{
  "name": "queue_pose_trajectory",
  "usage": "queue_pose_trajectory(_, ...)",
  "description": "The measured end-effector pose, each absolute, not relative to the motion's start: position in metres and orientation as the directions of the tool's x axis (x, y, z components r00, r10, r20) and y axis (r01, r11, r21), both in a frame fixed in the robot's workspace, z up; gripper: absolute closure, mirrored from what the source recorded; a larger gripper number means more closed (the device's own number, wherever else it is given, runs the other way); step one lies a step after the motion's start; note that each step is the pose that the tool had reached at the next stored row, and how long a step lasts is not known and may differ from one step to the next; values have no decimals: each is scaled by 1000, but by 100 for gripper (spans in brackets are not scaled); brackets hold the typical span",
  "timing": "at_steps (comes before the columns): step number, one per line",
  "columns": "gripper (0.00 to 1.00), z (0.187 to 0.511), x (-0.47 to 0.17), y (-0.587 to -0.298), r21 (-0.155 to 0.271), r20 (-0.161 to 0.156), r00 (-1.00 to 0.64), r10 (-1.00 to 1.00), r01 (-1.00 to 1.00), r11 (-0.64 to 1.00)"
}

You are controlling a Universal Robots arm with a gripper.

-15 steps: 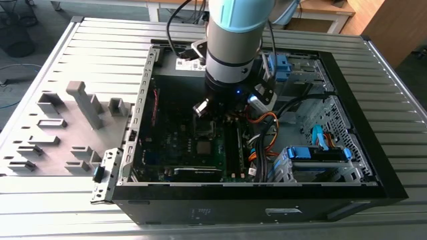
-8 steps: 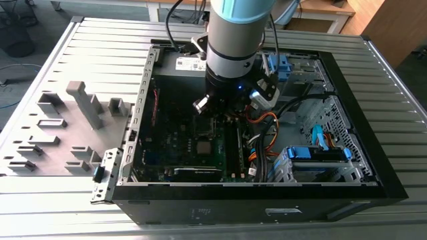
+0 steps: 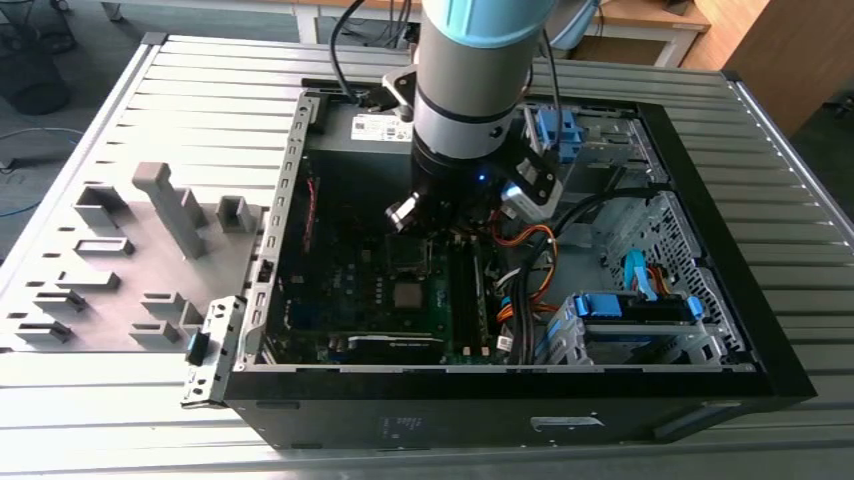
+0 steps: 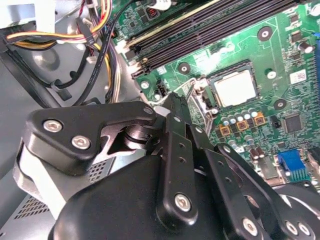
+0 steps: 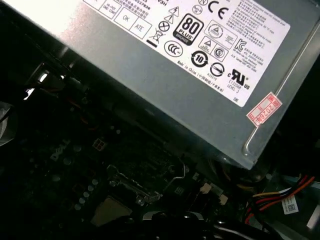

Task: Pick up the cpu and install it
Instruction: 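Close the cpu cover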

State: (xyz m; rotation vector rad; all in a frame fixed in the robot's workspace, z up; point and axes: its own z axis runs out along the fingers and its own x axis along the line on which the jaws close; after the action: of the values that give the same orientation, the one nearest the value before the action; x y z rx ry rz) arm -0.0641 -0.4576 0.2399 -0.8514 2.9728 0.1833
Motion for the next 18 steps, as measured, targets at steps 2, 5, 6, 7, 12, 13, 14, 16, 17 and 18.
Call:
queue_pose_trajectory(2, 89, 240, -64, -460, 102, -74, -848, -525, -530, 842)
queue_pose_trajectory(5, 89, 240, -64, -463, 102, -74, -848, -525, -530, 842)
queue_pose_trajectory(6, 89, 240, -64, -464, 102, -73, -848, -525, -530, 842)
queue_pose_trajectory(7, 89, 240, -64, -465, 102, -73, -848, -525, -530, 842)
queue_pose_trajectory(12, 89, 240, -64, -469, 102, -73, -848, -525, -530, 842)
queue_pose_trajectory(13, 89, 240, -64, -470, 102, -73, -848, -525, -530, 842)
queue_pose_trajectory(14, 89, 240, -64, -470, 102, -73, -848, -525, -530, 842)
queue_pose_trajectory(16, 89, 240, -64, -472, 102, -73, -848, -526, -531, 841)
queue_pose_trajectory(17, 89, 240, -64, -473, 102, -73, -847, -526, -531, 841)
queue_pose_trajectory(18, 89, 240, -64, -473, 102, -73, -847, -526, -531, 841)
